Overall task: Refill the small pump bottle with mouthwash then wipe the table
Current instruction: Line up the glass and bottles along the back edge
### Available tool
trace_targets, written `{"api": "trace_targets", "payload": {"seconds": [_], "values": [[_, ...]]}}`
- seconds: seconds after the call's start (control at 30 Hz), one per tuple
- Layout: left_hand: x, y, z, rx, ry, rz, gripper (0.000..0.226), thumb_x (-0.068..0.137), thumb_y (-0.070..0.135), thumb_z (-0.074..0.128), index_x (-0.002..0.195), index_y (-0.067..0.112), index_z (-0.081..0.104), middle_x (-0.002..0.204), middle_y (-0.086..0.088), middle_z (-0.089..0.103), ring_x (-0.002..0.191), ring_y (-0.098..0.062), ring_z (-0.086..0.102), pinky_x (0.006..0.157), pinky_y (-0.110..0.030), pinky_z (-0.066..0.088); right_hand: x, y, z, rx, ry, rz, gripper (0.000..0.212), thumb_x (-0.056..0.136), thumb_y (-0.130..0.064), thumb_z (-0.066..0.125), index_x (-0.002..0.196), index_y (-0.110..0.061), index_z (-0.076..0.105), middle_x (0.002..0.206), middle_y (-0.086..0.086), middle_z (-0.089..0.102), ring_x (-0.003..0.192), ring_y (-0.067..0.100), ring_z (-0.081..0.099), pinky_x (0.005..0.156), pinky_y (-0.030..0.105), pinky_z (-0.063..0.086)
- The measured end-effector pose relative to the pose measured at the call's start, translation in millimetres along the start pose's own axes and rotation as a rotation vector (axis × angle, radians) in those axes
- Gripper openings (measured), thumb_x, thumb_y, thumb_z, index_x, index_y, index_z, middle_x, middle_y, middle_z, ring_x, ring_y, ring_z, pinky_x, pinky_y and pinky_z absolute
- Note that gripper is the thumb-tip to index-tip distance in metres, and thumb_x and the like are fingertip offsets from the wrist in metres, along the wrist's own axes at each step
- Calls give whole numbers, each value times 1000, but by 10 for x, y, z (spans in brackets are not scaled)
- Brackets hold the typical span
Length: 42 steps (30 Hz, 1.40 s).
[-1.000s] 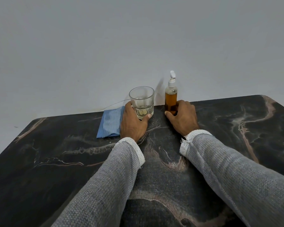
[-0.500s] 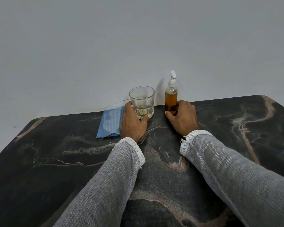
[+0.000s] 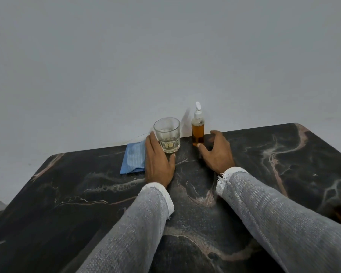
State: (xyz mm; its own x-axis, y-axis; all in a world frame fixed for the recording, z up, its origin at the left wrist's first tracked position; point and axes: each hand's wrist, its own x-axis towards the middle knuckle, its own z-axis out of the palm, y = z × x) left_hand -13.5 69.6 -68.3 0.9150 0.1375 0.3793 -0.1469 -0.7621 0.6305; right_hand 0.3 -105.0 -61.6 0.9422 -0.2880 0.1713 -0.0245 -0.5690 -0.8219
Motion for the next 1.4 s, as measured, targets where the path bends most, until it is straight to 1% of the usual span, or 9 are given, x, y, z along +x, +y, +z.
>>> {"api": "trace_targets", "payload": {"seconds": [0.07, 0.2, 0.3, 0.4, 0.63, 0.83, 1.1, 1.3, 1.4], "values": [[-147, 50, -46, 63, -31, -12, 89, 90, 22, 66, 154, 12, 6, 161, -10, 12, 148, -26, 16, 117, -34, 21, -128, 3, -91, 36, -42, 32, 69, 86, -34, 68, 143, -15, 32, 141, 10, 47, 130, 28, 42, 108, 48, 39], [-474, 230, -210, 139, -176, -6, 80, 93, 32, 61, 153, 16, 12, 161, -7, 17, 146, -24, 24, 115, -39, 28, -494, 30, -356, 68, -111, 23, 64, 87, -34, 67, 140, -18, 36, 131, 6, 54, 120, 22, 51, 103, 43, 45], [-752, 430, -362, 136, -239, 38, 73, 94, 37, 57, 152, 18, 17, 158, -5, 26, 142, -22, 33, 111, -40, 34, -799, 73, -583, 61, -171, -23, 47, 88, -31, 67, 128, -19, 48, 119, 1, 58, 108, 15, 57, 93, 29, 48], [-1054, 650, -471, 124, -270, 74, 70, 94, 38, 57, 151, 20, 20, 155, -3, 31, 140, -20, 36, 111, -38, 36, -1095, 105, -825, 6, -165, -122, 25, 87, -25, 67, 109, -23, 56, 110, -5, 59, 103, 11, 57, 85, 15, 40], [-1680, 1012, -613, 148, -349, 96, 67, 95, 40, 55, 150, 19, 24, 151, -2, 36, 137, -19, 39, 109, -37, 38, -1732, 73, -1337, -41, -152, -244, 26, 87, -27, 67, 111, -22, 58, 111, -7, 57, 104, 7, 54, 91, 19, 41], [-1965, 1165, -713, 177, -410, 108, 57, 94, 48, 54, 141, 22, 35, 142, -3, 47, 128, -20, 48, 106, -39, 42, -2083, 147, -1766, -62, -15, -177, 7, 90, -30, 64, 92, -23, 61, 91, -7, 63, 82, 4, 59, 71, 17, 45], [-2045, 1167, -878, 257, -430, 93, 58, 93, 51, 53, 140, 21, 36, 142, -4, 47, 128, -23, 48, 102, -40, 42, -2251, 311, -2151, -183, 89, -73, 24, 91, -41, 60, 73, -25, 59, 68, -9, 62, 66, 7, 60, 67, 30, 52], [-2123, 1210, -881, 281, -437, 106, 56, 93, 51, 55, 137, 20, 39, 141, -5, 49, 126, -24, 50, 100, -42, 44, -2375, 425, -2303, -272, 118, -33, 36, 90, -48, 59, 66, -21, 60, 64, -6, 62, 63, 10, 59, 62, 29, 49], [-2158, 1231, -878, 285, -436, 120, 57, 93, 50, 55, 137, 19, 39, 140, -6, 49, 126, -25, 50, 100, -43, 44, -2435, 499, -2359, -283, 122, 16, 39, 90, -48, 58, 65, -18, 60, 65, -3, 63, 63, 14, 61, 66, 34, 53]]}}
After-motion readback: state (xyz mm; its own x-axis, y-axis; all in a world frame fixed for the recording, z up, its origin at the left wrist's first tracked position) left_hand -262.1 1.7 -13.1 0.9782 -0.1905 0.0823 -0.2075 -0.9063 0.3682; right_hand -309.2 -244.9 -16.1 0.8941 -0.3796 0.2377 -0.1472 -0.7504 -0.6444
